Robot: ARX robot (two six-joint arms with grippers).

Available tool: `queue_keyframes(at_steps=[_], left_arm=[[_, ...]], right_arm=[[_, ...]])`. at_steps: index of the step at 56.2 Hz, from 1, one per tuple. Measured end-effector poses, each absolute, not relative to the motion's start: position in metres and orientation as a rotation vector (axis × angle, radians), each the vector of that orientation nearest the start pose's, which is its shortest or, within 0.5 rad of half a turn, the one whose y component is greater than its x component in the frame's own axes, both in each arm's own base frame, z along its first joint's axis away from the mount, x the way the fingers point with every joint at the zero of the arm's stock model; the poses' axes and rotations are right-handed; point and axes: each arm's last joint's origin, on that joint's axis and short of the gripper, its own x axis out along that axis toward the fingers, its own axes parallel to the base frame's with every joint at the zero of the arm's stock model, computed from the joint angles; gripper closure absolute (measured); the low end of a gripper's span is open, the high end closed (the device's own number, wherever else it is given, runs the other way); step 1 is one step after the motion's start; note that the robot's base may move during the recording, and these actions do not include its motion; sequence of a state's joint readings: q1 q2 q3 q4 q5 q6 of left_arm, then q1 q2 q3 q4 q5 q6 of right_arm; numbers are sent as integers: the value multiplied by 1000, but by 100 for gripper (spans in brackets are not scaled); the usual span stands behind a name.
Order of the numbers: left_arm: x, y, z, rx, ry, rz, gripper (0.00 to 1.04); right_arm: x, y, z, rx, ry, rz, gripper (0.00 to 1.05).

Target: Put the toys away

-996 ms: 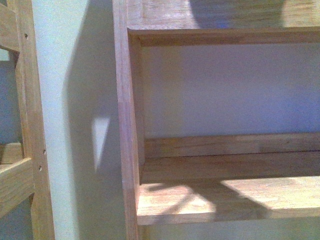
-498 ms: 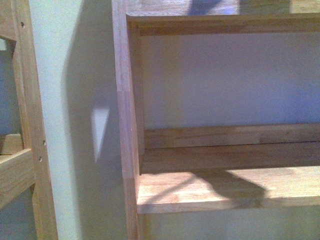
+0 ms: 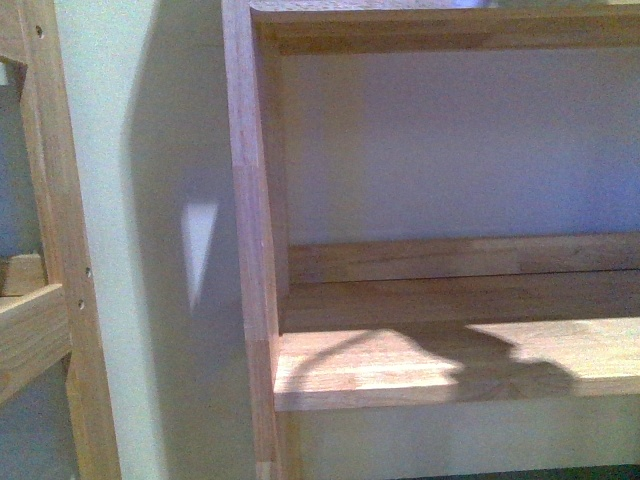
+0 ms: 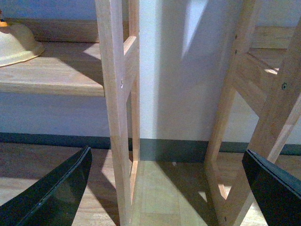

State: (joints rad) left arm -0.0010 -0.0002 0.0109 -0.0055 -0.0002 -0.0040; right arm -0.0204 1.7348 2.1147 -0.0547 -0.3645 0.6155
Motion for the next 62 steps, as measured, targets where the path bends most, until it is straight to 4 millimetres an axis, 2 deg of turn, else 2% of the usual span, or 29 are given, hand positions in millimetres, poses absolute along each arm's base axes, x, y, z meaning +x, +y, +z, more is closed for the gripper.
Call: queue_keyframes(at_steps=[25,62], left_arm=[[97,0,167,-4,-6,-1,6],[97,0,167,-4,-6,-1,6]], right_arm=[[384,8,527,511,-156,452,88],[407,22,529,434,-149,509,88]])
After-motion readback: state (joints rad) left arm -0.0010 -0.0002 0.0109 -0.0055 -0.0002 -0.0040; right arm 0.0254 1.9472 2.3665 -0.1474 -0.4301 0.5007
